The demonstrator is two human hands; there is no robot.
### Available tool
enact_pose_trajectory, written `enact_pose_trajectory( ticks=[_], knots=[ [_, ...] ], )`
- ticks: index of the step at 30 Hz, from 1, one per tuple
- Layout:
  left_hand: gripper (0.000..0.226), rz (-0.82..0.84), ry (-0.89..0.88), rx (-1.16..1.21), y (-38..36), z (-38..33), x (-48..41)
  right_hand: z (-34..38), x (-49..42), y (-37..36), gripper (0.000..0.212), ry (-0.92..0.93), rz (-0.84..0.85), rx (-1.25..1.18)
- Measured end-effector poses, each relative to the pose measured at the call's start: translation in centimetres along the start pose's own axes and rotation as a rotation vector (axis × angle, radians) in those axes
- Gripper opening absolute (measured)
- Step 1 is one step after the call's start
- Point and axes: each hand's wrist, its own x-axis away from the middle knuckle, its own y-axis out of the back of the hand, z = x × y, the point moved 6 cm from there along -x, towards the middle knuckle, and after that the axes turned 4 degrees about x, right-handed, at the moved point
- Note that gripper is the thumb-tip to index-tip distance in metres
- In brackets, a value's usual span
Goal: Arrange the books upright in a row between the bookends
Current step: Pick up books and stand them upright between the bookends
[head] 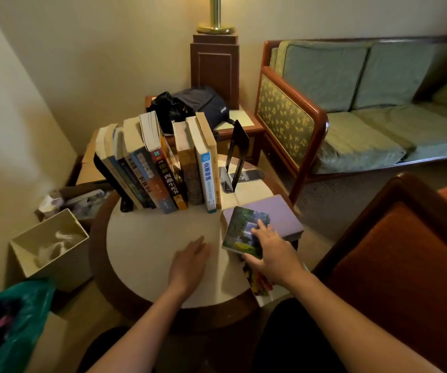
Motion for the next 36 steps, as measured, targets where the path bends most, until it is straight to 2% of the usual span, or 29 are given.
enact_pose_trajectory(
  ticks=[2, 4, 7, 10, 12, 13, 16, 19, 21, 24, 27, 31, 34, 36],
  knots=[
    [0.055, 0.007, 0.059, 0.333, -1.0, -1.6, 0.4, 1.0, 0.8, -0.4, 0.067, 0.034, -0.016, 0.003],
    [0.05, 0.025, 0.113, 0.552, -1.9, -2.2, 0.6, 2.2, 1.6, -0.8, 0.062, 0.082, -0.014, 0.002],
    [0.041, -0.018, 0.055, 0.563, -1.4, -1.6, 0.7, 3.2, 2.7, -0.7, 0.055, 0.158, -0.032, -0.094],
    [0.051, -0.064, 0.071, 0.615, 0.9, 0.5, 1.0, 1.9, 4.0, 0.4, 0.024, 0.126, -0.201, -0.232],
    [0.051, -0.1, 0.107, 0.561, 3.1, 2.5, 1.2, -0.6, 4.8, 0.9, 0.011, -0.029, -0.321, -0.216],
    [0.05, -0.127, 0.131, 0.52, 4.1, 3.5, 1.2, -1.9, 5.2, 0.7, 0.014, -0.127, -0.334, -0.19],
    [0.047, -0.223, 0.15, 0.284, 6.9, 6.1, 1.7, -5.3, 5.6, -0.9, 0.047, -0.386, -0.17, -0.067],
    [0.052, -0.298, 0.155, 0.033, 8.5, 7.5, 2.6, -6.3, 5.8, -2.4, 0.072, -0.503, -0.023, -0.15],
    [0.057, -0.282, 0.172, -0.115, 8.7, 8.2, 2.9, -6.0, 5.8, -2.7, 0.074, -0.516, -0.014, -0.23],
    [0.066, -0.205, 0.148, -0.281, 8.2, 8.3, 3.3, -4.6, 6.0, -2.5, 0.057, -0.503, -0.012, -0.335],
    [0.07, -0.205, 0.069, -0.362, 7.4, 7.5, 3.9, -2.8, 6.1, -2.5, 0.044, -0.455, -0.033, -0.474],
    [0.069, -0.152, -0.134, -0.44, 5.7, 5.8, 5.1, 0.9, 5.9, -2.9, 0.04, -0.358, -0.045, -0.601],
    [0.078, -0.008, -0.332, -0.587, 3.0, 4.4, 6.3, 3.2, 5.4, -3.4, 0.041, -0.292, -0.055, -0.599],
    [0.075, 0.105, -0.431, -0.673, 1.3, 3.8, 7.1, 4.5, 4.9, -3.6, 0.04, -0.25, -0.069, -0.561]
  ],
)
